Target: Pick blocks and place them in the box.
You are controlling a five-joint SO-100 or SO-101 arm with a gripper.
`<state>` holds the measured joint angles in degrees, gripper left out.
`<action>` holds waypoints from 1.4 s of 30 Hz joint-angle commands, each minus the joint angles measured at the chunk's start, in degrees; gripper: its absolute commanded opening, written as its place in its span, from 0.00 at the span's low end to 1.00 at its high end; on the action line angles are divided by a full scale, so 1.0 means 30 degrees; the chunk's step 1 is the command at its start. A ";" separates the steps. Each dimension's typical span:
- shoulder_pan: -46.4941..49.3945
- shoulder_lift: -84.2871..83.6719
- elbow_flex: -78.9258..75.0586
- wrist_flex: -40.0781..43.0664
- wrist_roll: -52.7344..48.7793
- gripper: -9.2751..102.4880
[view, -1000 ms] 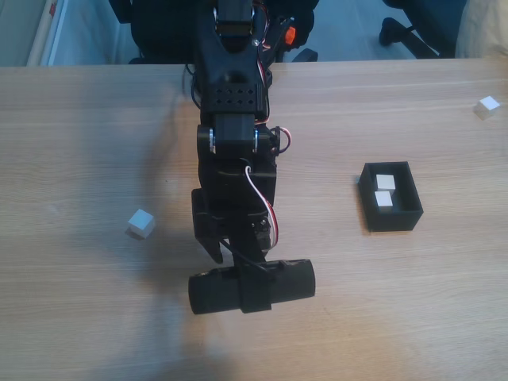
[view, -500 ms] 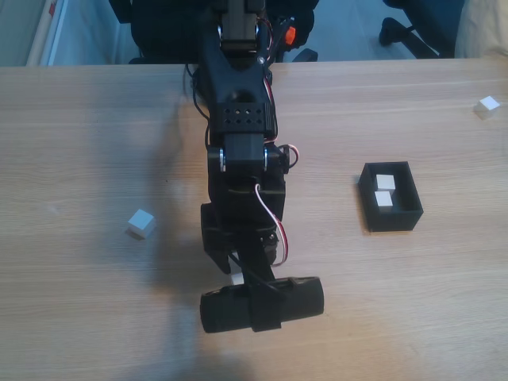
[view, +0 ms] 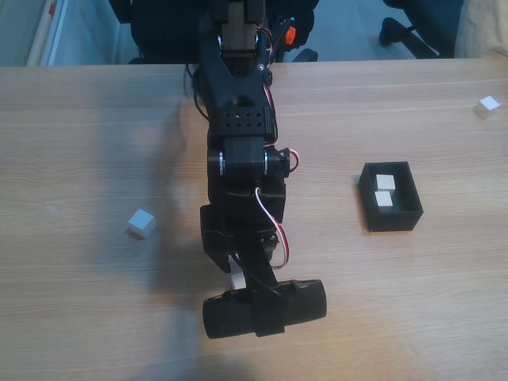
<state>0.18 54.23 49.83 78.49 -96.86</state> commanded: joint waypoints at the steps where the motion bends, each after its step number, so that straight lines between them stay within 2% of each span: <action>1: -0.0059 0.0264 -0.1143 -0.0029 0.0264 0.20; 5: -0.0059 0.0469 -0.0615 -0.0615 0.0498 0.19; 12: -0.0117 0.1816 0.2637 -0.3721 0.1436 0.20; 22: -0.0146 0.2051 0.3252 -0.4453 0.1787 0.21; 28: -0.0146 0.2139 0.3340 -0.4629 0.1787 0.12; 42: -0.0205 0.3779 0.5449 -0.5771 0.1553 0.10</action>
<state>0.18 59.59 65.30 62.31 -91.85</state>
